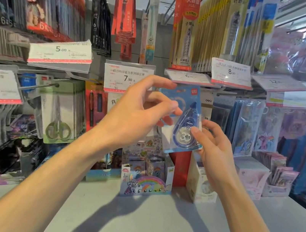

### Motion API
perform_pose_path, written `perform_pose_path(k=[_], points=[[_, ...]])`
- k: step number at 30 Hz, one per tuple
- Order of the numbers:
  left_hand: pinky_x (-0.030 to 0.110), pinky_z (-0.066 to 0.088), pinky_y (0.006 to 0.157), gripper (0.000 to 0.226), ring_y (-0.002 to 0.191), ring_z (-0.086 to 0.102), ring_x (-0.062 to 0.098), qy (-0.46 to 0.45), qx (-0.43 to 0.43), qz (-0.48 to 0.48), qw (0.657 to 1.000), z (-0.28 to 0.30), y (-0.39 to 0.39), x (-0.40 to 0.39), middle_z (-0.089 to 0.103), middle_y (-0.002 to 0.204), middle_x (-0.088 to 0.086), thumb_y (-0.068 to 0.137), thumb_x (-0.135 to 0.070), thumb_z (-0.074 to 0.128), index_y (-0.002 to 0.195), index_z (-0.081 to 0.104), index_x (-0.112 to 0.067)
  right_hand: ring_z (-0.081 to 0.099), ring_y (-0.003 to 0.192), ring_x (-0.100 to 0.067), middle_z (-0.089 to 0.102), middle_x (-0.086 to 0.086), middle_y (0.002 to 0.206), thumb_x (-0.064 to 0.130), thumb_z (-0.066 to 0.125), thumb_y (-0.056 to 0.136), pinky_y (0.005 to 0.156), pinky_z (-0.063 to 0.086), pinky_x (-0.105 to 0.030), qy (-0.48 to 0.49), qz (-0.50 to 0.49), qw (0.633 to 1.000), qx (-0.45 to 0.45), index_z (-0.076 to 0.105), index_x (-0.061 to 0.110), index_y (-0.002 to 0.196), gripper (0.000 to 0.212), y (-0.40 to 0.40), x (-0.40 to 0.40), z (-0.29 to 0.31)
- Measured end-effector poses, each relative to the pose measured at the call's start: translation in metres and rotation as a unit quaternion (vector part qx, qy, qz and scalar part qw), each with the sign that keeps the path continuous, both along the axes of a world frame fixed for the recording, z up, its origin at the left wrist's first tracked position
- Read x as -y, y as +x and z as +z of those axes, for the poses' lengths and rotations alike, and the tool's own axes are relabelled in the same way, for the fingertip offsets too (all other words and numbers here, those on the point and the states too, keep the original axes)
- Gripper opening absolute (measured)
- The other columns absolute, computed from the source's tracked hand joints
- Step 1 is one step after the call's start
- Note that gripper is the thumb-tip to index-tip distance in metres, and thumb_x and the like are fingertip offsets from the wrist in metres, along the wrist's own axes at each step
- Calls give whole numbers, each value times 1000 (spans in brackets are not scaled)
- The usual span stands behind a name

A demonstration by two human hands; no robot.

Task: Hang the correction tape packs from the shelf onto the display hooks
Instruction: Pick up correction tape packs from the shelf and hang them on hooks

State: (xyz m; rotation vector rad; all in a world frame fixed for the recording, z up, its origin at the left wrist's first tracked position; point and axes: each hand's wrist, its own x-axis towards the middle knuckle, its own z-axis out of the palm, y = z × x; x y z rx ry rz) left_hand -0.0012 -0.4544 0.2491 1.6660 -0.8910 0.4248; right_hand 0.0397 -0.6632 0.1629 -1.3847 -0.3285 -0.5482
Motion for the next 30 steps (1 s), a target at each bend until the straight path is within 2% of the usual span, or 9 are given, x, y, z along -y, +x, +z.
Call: perform_pose_path(k=[7, 11, 16, 19, 22, 24, 26, 28, 30], points=[[24, 54, 67, 26, 74, 74, 18, 10, 4, 2, 1000, -1, 4, -4, 81, 90, 1, 99, -13, 64, 123, 57, -21, 77, 87, -7, 82, 5, 97, 21, 67, 100, 67, 55, -19, -5, -6, 1000, -3, 60, 16, 129, 31, 15, -7, 9], [26, 56, 69, 26, 75, 74, 19, 12, 10, 6, 1000, -3, 6, -6, 81, 92, 2, 98, -14, 65, 122, 59, -23, 77, 92, -9, 82, 7, 99, 23, 68, 99, 80, 54, -29, 1, -10, 1000, -8, 60, 20, 128, 30, 23, -9, 4], [25, 56, 69, 28, 77, 75, 18, 25, -3, 17, 1000, -15, 9, -12, 80, 92, 0, 93, -23, 65, 120, 60, -25, 76, 92, -2, 81, 15, 96, 26, 69, 99, 77, 55, -19, -19, -24, 1000, -6, 59, 22, 128, 31, 36, -13, -2], [31, 58, 75, 21, 83, 76, 17, 58, -18, 77, 995, -35, 15, -24, 79, 95, -2, 89, -33, 68, 110, 67, -31, 75, 93, -2, 81, 14, 95, 26, 69, 98, 82, 56, -23, -27, -45, 999, -7, 58, 23, 127, 31, 44, -16, -7], [43, 59, 84, 11, 89, 74, 14, 66, -31, 175, 982, -53, 29, -43, 77, 94, -9, 90, -38, 72, 100, 72, -33, 71, 90, 8, 76, 11, 104, 28, 71, 97, 74, 52, -10, -43, -72, 996, -1, 58, 30, 120, 26, 49, -20, -11], [36, 56, 79, 10, 89, 71, 9, 51, -38, 238, 969, -60, 40, -58, 75, 93, -12, 91, -40, 74, 98, 71, -34, 68, 87, 14, 72, 15, 106, 33, 74, 94, 69, 48, -3, -57, -89, 994, 7, 57, 36, 113, 25, 50, -25, -11], [26, 49, 72, 16, 80, 66, 5, 22, -43, 287, 957, -65, 52, -69, 72, 91, -11, 89, -42, 75, 99, 67, -33, 65, 86, 17, 69, 18, 106, 39, 76, 91, 69, 47, -1, -81, -107, 991, 12, 56, 38, 111, 29, 52, -31, -11], [26, 46, 71, 28, 76, 61, 7, -31, -49, 305, 951, -68, 63, -75, 66, 91, -7, 85, -39, 78, 105, 61, -31, 59, 86, 25, 65, 24, 105, 42, 76, 90, 68, 42, 4, -97, -126, 987, 13, 57, 34, 116, 33, 55, -35, -11], [24, 45, 71, 47, 82, 61, -1, -46, -44, 330, 942, -70, 72, -77, 63, 99, -11, 79, -46, 78, 116, 53, -32, 50, 84, 35, 56, 31, 103, 46, 74, 90, 65, 36, 8, -110, -144, 983, 11, 54, 41, 111, 29, 59, -37, -12]])
